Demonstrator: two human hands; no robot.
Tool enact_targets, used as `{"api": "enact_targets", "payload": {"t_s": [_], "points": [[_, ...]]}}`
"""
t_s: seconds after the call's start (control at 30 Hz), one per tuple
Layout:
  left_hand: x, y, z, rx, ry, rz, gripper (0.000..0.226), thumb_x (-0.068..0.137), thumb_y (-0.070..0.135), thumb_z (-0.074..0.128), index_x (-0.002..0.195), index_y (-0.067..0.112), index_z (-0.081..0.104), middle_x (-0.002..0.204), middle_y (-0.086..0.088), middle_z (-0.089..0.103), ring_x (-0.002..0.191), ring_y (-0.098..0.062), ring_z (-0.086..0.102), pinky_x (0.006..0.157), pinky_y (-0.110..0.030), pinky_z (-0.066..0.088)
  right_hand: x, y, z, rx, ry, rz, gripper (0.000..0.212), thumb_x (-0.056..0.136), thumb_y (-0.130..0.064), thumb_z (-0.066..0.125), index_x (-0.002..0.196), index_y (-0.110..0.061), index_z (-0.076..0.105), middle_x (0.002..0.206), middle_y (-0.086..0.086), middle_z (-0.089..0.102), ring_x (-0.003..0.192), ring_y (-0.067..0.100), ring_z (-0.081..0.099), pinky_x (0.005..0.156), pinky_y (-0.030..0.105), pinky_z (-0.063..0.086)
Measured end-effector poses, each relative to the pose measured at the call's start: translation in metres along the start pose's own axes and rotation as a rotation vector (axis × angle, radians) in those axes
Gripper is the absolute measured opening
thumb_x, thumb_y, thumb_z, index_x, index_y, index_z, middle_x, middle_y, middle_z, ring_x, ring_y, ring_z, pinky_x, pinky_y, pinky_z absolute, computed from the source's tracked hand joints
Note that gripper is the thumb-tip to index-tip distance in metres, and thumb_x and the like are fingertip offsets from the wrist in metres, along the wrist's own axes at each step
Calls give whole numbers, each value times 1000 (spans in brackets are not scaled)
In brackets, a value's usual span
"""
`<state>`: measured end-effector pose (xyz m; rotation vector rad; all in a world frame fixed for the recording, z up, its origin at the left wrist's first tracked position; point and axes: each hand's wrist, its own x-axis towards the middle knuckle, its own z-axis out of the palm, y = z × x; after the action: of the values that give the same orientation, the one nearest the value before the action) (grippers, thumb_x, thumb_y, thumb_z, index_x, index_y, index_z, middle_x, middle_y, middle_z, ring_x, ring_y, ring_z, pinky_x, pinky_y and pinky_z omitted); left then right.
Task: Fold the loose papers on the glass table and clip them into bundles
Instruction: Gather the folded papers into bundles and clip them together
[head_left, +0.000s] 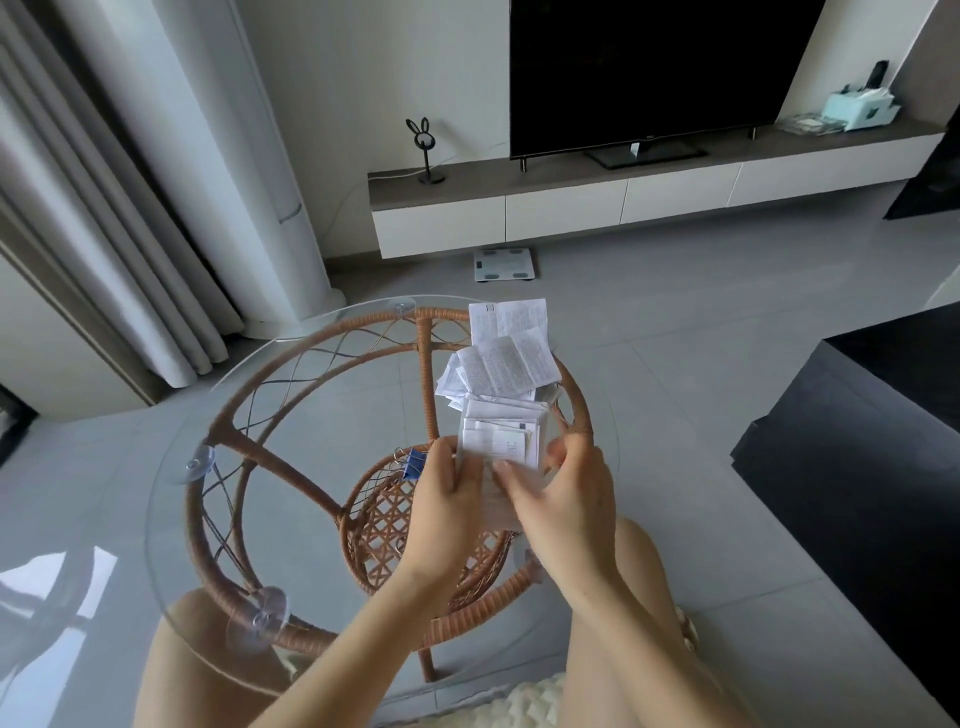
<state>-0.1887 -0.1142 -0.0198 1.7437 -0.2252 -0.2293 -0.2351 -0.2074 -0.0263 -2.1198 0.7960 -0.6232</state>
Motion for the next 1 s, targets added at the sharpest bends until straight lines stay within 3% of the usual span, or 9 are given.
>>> {"api": "enact_targets", "payload": {"t_s": [0.13,0.23,0.3,0.47,0.53,0.7,0.8,0.9,1.0], "points": [[-21,-2,-40,-109,-81,42,13,99,7,43,100,11,55,90,-1,65,81,-10,62,71,-21,52,-12,-17,8,542,-536,153,34,85,-24,69,114,-34,53,110,-16,62,104,3,58,93,29,49],[-22,-12,-72,22,-56,70,22,96,7,49,101,26,58,101,5,65,96,-9,62,88,-33,52,-29,-25,30,540,-503,3,28,88,-15,65,108,-33,58,111,-9,66,106,4,60,87,17,48],[-23,-18,-89,137,18,110,39,91,0,56,102,37,57,103,12,64,98,1,58,88,-26,48,-41,-29,41,591,-499,-82,30,88,-9,64,113,-25,57,111,-8,65,105,-1,59,84,9,45],[-41,-27,-100,-191,2,-38,59,76,-16,48,111,32,53,97,20,69,94,5,62,73,-10,47,-67,-24,67,576,-610,-102,34,86,4,62,117,-10,54,106,-15,62,95,-16,58,76,3,43],[-46,-37,-93,-267,-8,-133,63,80,-19,41,111,34,52,94,16,70,91,1,64,67,-16,52,-75,-19,78,547,-605,-63,41,85,7,62,116,-19,54,107,-12,65,98,-6,62,77,10,48],[-45,-59,-85,-313,65,-290,88,56,35,74,134,52,36,146,0,41,134,-24,41,106,-57,35,-75,-19,84,593,-610,13,28,93,3,49,112,-17,54,96,-6,67,87,-4,64,73,10,50],[-44,-52,-81,-398,62,-194,64,70,9,60,128,35,48,129,0,58,123,-16,52,101,-51,42,-72,-27,82,729,-638,47,31,99,1,34,115,-5,60,97,7,72,92,10,68,73,18,53],[-40,-52,-95,-427,-52,-133,65,73,-12,54,127,23,48,118,-2,66,115,-16,59,89,-31,51,-60,-32,71,474,-565,-132,29,90,0,58,109,-22,58,97,-7,68,87,-8,63,73,9,49],[-31,-52,-132,-225,-92,-11,86,77,-18,63,142,26,28,116,-6,62,107,-10,61,86,-20,49,-39,-46,49,-104,-611,-438,25,81,-15,72,101,-25,60,92,-12,65,80,0,60,58,8,42]]}}
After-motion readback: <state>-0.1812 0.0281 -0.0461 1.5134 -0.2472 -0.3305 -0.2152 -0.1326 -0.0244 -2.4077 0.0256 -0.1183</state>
